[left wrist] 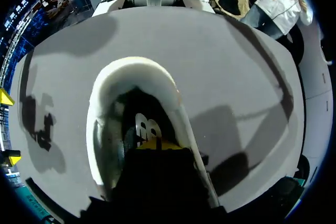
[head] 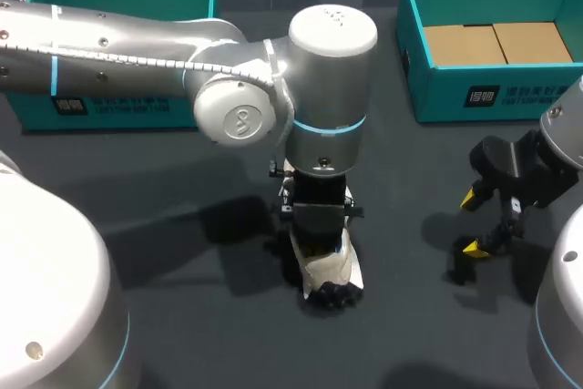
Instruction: Take the shoe out of the shoebox, open the shoe tongue, remove and reinsert the insole, then place the shoe into the shoebox
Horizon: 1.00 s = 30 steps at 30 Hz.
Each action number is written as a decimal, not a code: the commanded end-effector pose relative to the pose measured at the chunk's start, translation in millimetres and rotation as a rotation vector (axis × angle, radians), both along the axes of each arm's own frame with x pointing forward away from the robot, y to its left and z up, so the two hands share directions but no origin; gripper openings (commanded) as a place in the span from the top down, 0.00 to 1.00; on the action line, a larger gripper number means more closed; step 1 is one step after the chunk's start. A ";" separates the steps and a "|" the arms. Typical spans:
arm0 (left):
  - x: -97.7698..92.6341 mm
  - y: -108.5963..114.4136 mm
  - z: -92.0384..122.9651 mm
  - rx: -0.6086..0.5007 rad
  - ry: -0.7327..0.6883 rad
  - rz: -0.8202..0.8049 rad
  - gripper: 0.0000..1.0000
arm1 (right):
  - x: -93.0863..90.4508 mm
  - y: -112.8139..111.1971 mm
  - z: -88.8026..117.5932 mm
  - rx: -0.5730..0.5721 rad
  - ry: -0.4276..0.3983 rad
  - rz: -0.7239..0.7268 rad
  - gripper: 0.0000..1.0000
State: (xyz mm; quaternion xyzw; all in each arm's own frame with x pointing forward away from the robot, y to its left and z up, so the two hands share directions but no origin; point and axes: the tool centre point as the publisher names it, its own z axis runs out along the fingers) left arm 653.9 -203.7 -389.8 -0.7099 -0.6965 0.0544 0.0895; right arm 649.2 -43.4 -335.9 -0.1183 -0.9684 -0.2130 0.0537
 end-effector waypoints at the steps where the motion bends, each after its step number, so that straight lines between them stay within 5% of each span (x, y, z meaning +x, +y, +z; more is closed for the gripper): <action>1: 0.2 -16.1 -33.4 0.016 0.022 0.019 1.00 | -1.2 0.1 0.1 -0.002 -0.001 -0.001 0.00; 5: 2.6 -23.3 -37.0 -0.020 0.018 0.054 1.00 | -1.2 0.1 0.1 -0.002 -0.001 -0.001 0.00; 13: -4.6 -26.3 7.2 -0.129 0.044 0.038 1.00 | -1.2 0.1 0.1 -0.002 -0.001 -0.001 0.00; 18: -18.2 -26.6 17.2 -0.142 0.076 0.018 1.00 | -1.2 0.1 0.1 -0.002 -0.001 -0.001 0.00; 30: -7.6 -32.5 -24.6 -0.048 0.007 0.056 1.00 | -1.2 0.1 0.1 -0.002 -0.001 -0.001 0.00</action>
